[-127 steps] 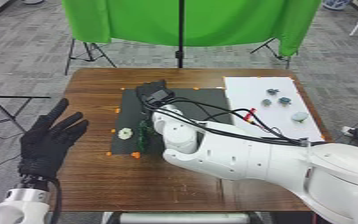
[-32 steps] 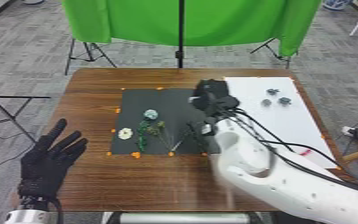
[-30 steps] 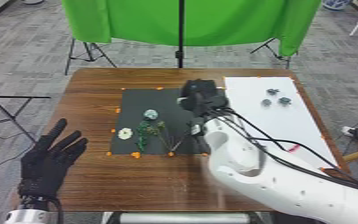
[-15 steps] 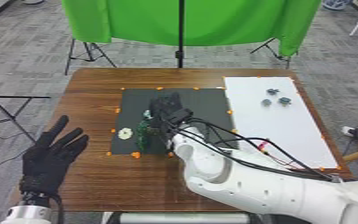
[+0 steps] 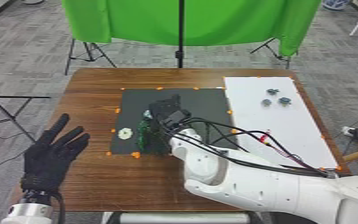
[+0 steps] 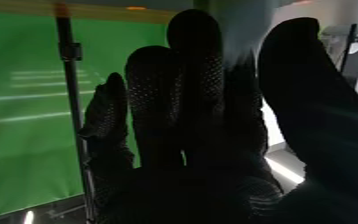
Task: Arrange flowers
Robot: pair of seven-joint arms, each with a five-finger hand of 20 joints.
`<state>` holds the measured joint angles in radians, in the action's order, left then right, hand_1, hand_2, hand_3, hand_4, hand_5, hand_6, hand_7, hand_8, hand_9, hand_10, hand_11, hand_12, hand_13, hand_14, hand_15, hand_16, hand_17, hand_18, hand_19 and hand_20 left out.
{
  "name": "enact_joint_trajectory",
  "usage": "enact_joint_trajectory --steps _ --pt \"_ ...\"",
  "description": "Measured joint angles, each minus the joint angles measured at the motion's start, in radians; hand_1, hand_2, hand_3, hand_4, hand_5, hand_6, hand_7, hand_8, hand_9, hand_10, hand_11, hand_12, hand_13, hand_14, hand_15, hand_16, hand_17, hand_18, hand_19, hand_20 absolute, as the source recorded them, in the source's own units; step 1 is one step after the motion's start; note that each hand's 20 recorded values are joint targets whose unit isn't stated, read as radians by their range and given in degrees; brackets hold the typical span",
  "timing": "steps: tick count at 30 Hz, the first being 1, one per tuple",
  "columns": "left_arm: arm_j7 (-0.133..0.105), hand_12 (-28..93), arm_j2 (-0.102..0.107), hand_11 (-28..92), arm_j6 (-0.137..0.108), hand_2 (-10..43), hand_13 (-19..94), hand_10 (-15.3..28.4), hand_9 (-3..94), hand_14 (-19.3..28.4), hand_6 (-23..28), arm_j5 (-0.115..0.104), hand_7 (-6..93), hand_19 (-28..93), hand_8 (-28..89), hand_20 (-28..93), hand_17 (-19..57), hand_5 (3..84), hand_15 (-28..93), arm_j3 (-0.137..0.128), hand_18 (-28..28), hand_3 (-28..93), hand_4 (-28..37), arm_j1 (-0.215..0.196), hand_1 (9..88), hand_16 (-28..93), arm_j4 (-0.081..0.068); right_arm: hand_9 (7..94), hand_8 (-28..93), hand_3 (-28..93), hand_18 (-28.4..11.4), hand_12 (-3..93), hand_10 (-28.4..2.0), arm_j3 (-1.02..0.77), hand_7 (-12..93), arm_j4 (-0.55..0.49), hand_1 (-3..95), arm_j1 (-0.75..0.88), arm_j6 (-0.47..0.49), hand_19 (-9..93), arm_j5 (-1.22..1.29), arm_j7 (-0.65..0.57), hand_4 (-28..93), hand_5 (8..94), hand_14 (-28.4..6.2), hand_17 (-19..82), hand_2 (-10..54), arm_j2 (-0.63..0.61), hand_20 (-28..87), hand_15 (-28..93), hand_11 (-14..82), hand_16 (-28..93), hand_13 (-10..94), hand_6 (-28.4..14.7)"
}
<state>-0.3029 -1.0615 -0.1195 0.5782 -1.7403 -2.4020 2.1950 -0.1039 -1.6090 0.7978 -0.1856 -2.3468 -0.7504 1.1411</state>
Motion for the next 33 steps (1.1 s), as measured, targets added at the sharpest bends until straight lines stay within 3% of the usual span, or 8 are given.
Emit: enact_joint_trajectory --steps 8,16,21,25,29,33 --pt "0.028 12 -0.019 22 0.013 5.5 21 19.2 30.5 28.3 4.6 0.013 12.7 52 -11 7 -10.8 29.9 46 -0.007 28.4 78 -28.3 0.004 20.0 -7 -0.001 77.7 -12 72 -24.6 19.2 -10.9 -0.005 14 -0.009 39.9 0.012 0.022 81 -0.017 -0.004 -28 70.9 -9.5 22 -9.5 0.002 47 75 40.2 17 64 3.4" --pt "0.028 12 -0.022 22 0.013 5.5 21 19.2 30.5 28.3 4.6 0.013 12.6 52 -10 7 -10.8 29.9 47 -0.008 28.4 78 -28.3 -0.008 20.2 -7 0.000 77.8 -12 70 -25.2 19.3 -11.2 -0.081 13 -0.075 36.2 0.057 -0.012 81 -0.015 -0.012 -28 70.5 -10.3 22 -9.5 -0.016 48 77 41.0 18 65 2.5" --pt "0.012 12 -0.022 22 0.011 5.6 21 19.2 30.5 28.3 4.6 0.008 12.6 52 -10 7 -10.7 29.9 46 -0.009 28.4 78 -28.3 -0.026 20.0 -7 0.001 74.8 -12 71 -25.5 17.5 -12.0 -0.193 13 -0.186 35.5 0.095 -0.101 81 0.028 -0.036 -28 68.4 -11.0 21 -9.5 -0.070 48 75 37.1 17 62 1.5" --pt "-0.006 12 -0.011 22 0.005 5.7 21 19.2 30.5 28.2 4.6 -0.001 12.6 52 -10 6 -10.7 29.9 46 -0.005 28.4 78 -28.3 -0.037 19.9 -7 0.003 68.9 -12 73 -25.7 15.3 -13.5 -0.310 13 -0.247 35.1 0.127 -0.118 80 0.085 -0.061 -28 64.3 -12.5 20 -9.5 -0.145 48 72 29.7 14 58 0.9" --pt "-0.017 12 0.004 22 -0.003 5.6 21 19.2 30.5 28.2 4.6 -0.009 12.6 52 -10 6 -10.7 29.9 46 -0.001 28.4 78 -28.3 -0.047 19.8 -7 0.006 68.0 -12 74 -25.4 14.9 -13.7 -0.383 14 -0.235 36.0 0.138 -0.118 80 0.160 -0.090 -28 63.5 -12.6 20 -9.5 -0.257 48 71 27.4 13 58 1.0" --pt "-0.032 12 0.013 22 -0.013 5.6 21 19.1 30.5 28.2 4.6 -0.017 12.7 52 -10 6 -10.7 29.8 46 0.007 28.4 78 -28.3 -0.050 19.9 -7 0.007 67.8 -13 74 -25.4 14.9 -13.9 -0.332 14 -0.137 36.2 0.098 -0.110 80 0.165 -0.149 -28 63.0 -12.7 20 -9.5 -0.375 48 70 26.4 13 58 1.3"
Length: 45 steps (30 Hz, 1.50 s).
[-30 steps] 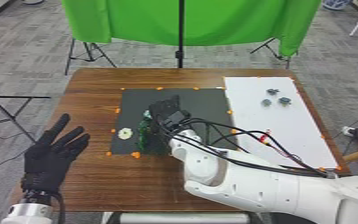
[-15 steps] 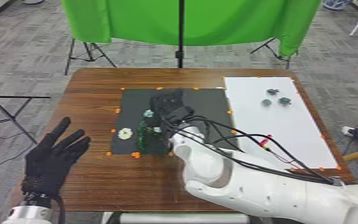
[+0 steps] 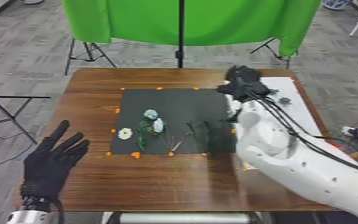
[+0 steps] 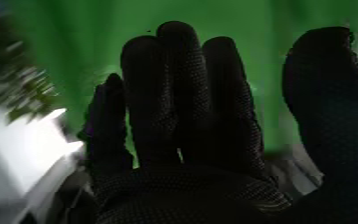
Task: Arrange flowers
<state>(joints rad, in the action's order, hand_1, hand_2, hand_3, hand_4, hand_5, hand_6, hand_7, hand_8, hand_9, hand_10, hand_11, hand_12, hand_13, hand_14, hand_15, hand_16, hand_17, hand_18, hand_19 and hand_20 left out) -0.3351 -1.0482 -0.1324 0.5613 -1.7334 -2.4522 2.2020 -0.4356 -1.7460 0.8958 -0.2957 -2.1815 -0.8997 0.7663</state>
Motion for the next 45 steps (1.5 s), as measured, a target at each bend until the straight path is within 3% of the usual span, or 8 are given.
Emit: enact_joint_trajectory --steps 8,24,27,28,30,32,39,45 --pt "-0.028 12 0.018 22 -0.012 5.4 21 19.1 30.3 28.2 4.5 -0.012 12.8 52 -10 6 -10.7 29.7 46 0.014 28.4 78 -28.3 -0.001 20.1 -7 0.000 66.1 -13 75 -25.7 15.0 -14.1 0.053 14 0.216 36.1 -0.068 0.137 80 0.018 -0.057 -28 60.7 -12.7 20 -9.5 -0.085 48 70 25.6 13 57 1.9" --pt "-0.016 12 0.007 22 -0.013 5.4 21 19.2 30.5 28.3 4.6 -0.012 12.8 52 -11 6 -10.7 29.8 46 0.013 28.4 78 -28.3 0.005 20.2 -7 0.000 65.1 -13 76 -25.7 14.6 -12.7 0.025 15 0.284 36.7 -0.055 0.214 78 0.068 -0.038 -28 59.5 -11.9 17 -9.5 -0.018 49 70 24.7 12 57 4.4" --pt "-0.015 12 0.004 22 -0.013 5.4 21 19.2 30.5 28.3 4.6 -0.012 12.8 52 -11 6 -10.8 29.8 46 0.014 28.4 78 -28.3 0.008 20.2 -7 0.000 72.5 -11 75 -24.7 15.3 -10.4 0.021 15 0.297 42.4 -0.047 0.253 78 0.087 -0.031 -28 67.7 -9.3 19 -9.5 -0.004 49 67 23.6 14 63 5.4" --pt "-0.015 12 0.004 22 -0.013 5.3 21 19.2 30.5 28.2 4.6 -0.012 12.8 52 -11 6 -10.8 29.8 46 0.014 28.4 78 -28.3 0.009 20.2 -7 0.000 77.9 -7 70 -24.2 20.6 -8.8 0.021 15 0.303 47.1 -0.044 0.256 78 0.089 -0.031 -28 72.9 -8.3 21 -9.5 0.001 48 65 19.2 16 65 5.0" --pt "-0.011 12 0.001 22 -0.012 5.3 21 19.2 30.5 28.3 4.6 -0.009 12.8 52 -11 6 -10.8 29.9 46 0.014 28.4 78 -28.3 0.011 20.2 -7 0.000 87.3 -2 64 -23.1 28.9 -6.5 0.021 16 0.312 54.0 -0.040 0.251 80 0.081 -0.031 -28 81.6 -6.0 23 -9.5 0.008 48 63 11.5 21 70 5.0" --pt "-0.006 12 -0.006 22 -0.012 5.4 21 19.2 30.5 28.2 4.6 -0.005 12.8 52 -11 6 -10.8 29.9 46 0.011 28.4 78 -28.3 0.013 20.3 -7 0.000 92.8 0 59 -21.8 32.3 -5.0 0.023 16 0.319 59.1 -0.041 0.238 82 0.059 -0.031 -28 86.9 -4.3 26 -9.5 0.013 48 63 12.3 24 75 5.2" --pt "0.007 12 -0.029 22 -0.009 5.4 21 19.2 30.4 28.3 4.7 0.006 12.8 52 -11 6 -10.8 29.9 47 0.006 28.4 78 -28.3 0.016 20.3 -7 0.000 93.7 1 59 -20.9 30.1 -5.1 0.044 15 0.323 61.0 -0.016 0.089 84 0.006 -0.027 -28 89.1 -3.8 29 -9.5 0.011 47 65 20.2 22 78 4.1" --pt "0.010 12 -0.032 22 -0.009 5.4 21 19.2 30.4 28.2 4.6 0.007 12.9 52 -11 6 -10.8 29.8 46 0.002 28.4 78 -28.3 0.015 20.3 -7 0.001 93.7 2 65 -21.3 29.8 -6.0 0.015 15 0.203 57.8 0.038 0.004 84 -0.014 0.022 -28 89.2 -4.3 28 -9.5 -0.024 47 66 21.4 23 78 3.6"
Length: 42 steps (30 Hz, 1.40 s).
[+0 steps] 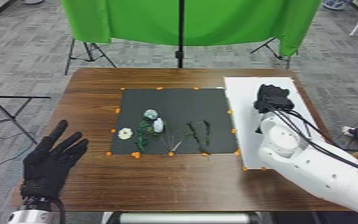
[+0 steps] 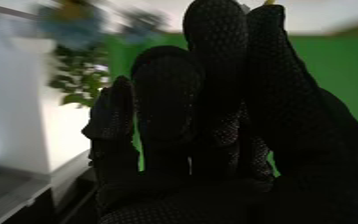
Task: Arrange flowers
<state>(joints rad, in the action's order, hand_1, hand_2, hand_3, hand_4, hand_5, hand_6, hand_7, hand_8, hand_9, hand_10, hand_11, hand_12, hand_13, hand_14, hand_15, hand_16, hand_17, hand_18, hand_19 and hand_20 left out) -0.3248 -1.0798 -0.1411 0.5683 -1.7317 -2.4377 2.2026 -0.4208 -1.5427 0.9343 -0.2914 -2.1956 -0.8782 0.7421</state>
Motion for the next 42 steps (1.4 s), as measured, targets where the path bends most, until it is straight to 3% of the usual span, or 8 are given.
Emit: enact_joint_trajectory --steps 5,10,17,23,28,31,42 --pt "0.000 12 0.002 22 0.000 5.5 21 19.2 30.5 28.3 4.6 -0.001 12.9 52 -11 6 -10.8 29.8 47 0.000 28.4 78 -28.3 -0.001 20.3 -7 0.001 93.7 3 68 -21.4 31.0 -6.4 -0.035 15 -0.152 55.4 0.021 -0.015 84 0.004 0.091 -28 88.5 -4.7 25 -9.5 -0.013 47 68 21.7 23 75 3.3" --pt "-0.004 12 0.013 22 -0.001 5.5 21 19.2 30.4 28.3 4.6 -0.003 12.9 52 -11 6 -10.8 29.8 47 0.002 28.4 78 -28.3 -0.004 20.3 -7 0.001 93.7 2 68 -21.3 32.3 -6.2 -0.030 15 -0.254 54.7 0.019 0.056 84 0.010 0.193 -28 87.9 -4.7 25 -9.5 0.019 47 68 20.9 23 74 3.5" --pt "-0.009 12 0.038 22 -0.001 5.5 21 19.3 30.5 28.3 4.6 -0.010 12.8 52 -11 6 -10.8 29.8 47 0.006 28.4 78 -28.3 -0.011 20.3 -7 0.001 92.8 2 68 -21.4 32.7 -6.2 0.049 15 -0.229 53.5 0.013 0.107 84 -0.018 0.221 -28 87.1 -5.0 24 -9.5 0.135 48 69 21.8 22 73 3.7" --pt "-0.003 12 0.042 22 -0.001 5.5 21 19.2 30.5 28.3 4.7 -0.011 12.8 52 -11 6 -10.8 30.0 47 0.006 28.4 78 -28.3 -0.011 20.4 -7 0.001 88.7 -1 66 -21.4 29.1 -7.1 0.093 15 -0.194 50.6 0.028 0.119 83 -0.047 0.219 -28 82.4 -5.8 23 -9.5 0.195 49 71 27.5 20 71 4.0" --pt "0.010 12 0.041 22 -0.001 4.7 21 19.2 30.5 28.3 4.9 -0.010 12.6 52 -10 6 -10.8 30.1 47 0.004 28.4 78 -28.3 -0.011 20.8 -7 0.001 84.2 -3 70 -21.8 25.8 -8.4 0.117 14 -0.189 45.0 0.031 0.144 82 -0.068 0.220 -28 76.0 -6.6 21 -9.5 0.201 50 73 31.6 20 68 3.9" --pt "0.012 12 0.041 22 -0.001 4.4 21 19.2 30.5 28.3 4.8 -0.009 12.6 52 -10 6 -10.8 30.1 47 0.003 28.4 78 -28.3 -0.010 21.0 -7 0.001 80.8 -12 73 -22.3 22.9 -8.9 0.118 15 -0.189 41.4 0.035 0.190 82 -0.095 0.226 -28 71.0 -7.4 20 -9.5 0.201 51 74 34.9 19 66 3.8" --pt "-0.002 12 0.053 22 -0.004 3.7 21 19.3 30.3 28.3 4.9 -0.015 12.6 52 -10 6 -10.9 30.1 47 0.006 28.4 78 -28.3 -0.016 21.9 -7 0.001 75.9 -13 74 -23.0 19.0 -10.3 0.039 14 -0.265 38.2 0.083 0.234 81 -0.109 0.257 -28 64.9 -8.6 18 -9.5 0.168 53 76 38.7 19 63 1.7"
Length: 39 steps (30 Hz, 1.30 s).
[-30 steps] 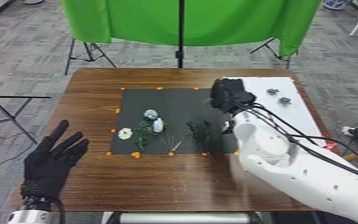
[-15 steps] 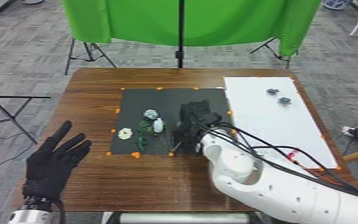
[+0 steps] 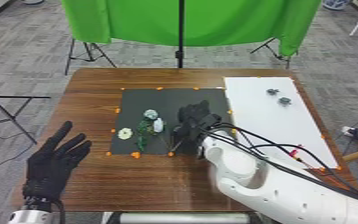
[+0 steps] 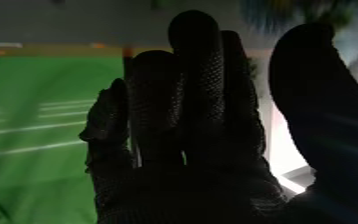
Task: Arrange flowers
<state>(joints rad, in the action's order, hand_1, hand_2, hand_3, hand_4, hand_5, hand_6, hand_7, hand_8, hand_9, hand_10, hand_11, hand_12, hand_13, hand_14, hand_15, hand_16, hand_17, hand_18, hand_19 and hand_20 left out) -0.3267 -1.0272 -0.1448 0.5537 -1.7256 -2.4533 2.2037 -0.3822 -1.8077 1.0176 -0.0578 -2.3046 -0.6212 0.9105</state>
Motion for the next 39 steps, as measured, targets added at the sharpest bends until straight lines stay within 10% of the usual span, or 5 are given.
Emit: enact_joint_trajectory --steps 10,21,27,39 --pt "-0.021 12 0.005 22 -0.010 3.7 21 19.3 30.4 28.3 4.8 -0.010 12.7 52 -10 6 -10.9 30.0 47 0.014 28.4 78 -28.3 -0.003 22.1 -7 0.000 68.2 -12 75 -22.9 15.3 -11.5 -0.179 14 -0.072 36.8 0.024 -0.055 78 0.161 -0.055 -28 61.3 -10.9 16 -9.5 -0.102 51 72 30.5 15 57 0.6" --pt "-0.032 12 0.027 22 -0.017 3.7 21 19.3 30.4 28.2 4.7 -0.022 12.9 52 -10 6 -10.8 29.9 47 0.031 28.4 78 -28.3 0.012 21.8 -7 0.000 61.4 -13 76 -22.8 14.1 -13.6 -0.121 15 0.215 35.8 -0.136 -0.130 78 0.245 -0.273 -28 57.5 -12.3 16 -9.5 -0.248 51 70 24.1 12 53 1.4" --pt "-0.062 12 0.064 22 -0.026 3.6 21 19.3 30.4 28.2 4.7 -0.036 12.7 52 -11 6 -10.8 29.8 47 0.024 28.4 78 -28.3 -0.009 21.7 -7 0.001 57.9 -13 77 -22.6 13.8 -14.1 -0.108 15 0.355 35.4 -0.196 -0.036 77 0.314 -0.319 -28 54.2 -12.8 15 -9.5 -0.234 50 68 21.3 10 51 2.1" --pt "-0.072 12 0.055 22 -0.029 3.7 21 19.3 30.4 28.2 4.7 -0.040 12.8 52 -10 6 -10.8 29.8 47 0.024 28.4 78 -28.3 -0.010 21.6 -7 0.001 57.8 -14 78 -22.4 13.2 -13.9 -0.145 16 0.434 38.3 -0.167 0.109 76 0.310 -0.334 -28 53.4 -12.0 15 -9.5 -0.146 48 63 18.0 8 52 4.6"
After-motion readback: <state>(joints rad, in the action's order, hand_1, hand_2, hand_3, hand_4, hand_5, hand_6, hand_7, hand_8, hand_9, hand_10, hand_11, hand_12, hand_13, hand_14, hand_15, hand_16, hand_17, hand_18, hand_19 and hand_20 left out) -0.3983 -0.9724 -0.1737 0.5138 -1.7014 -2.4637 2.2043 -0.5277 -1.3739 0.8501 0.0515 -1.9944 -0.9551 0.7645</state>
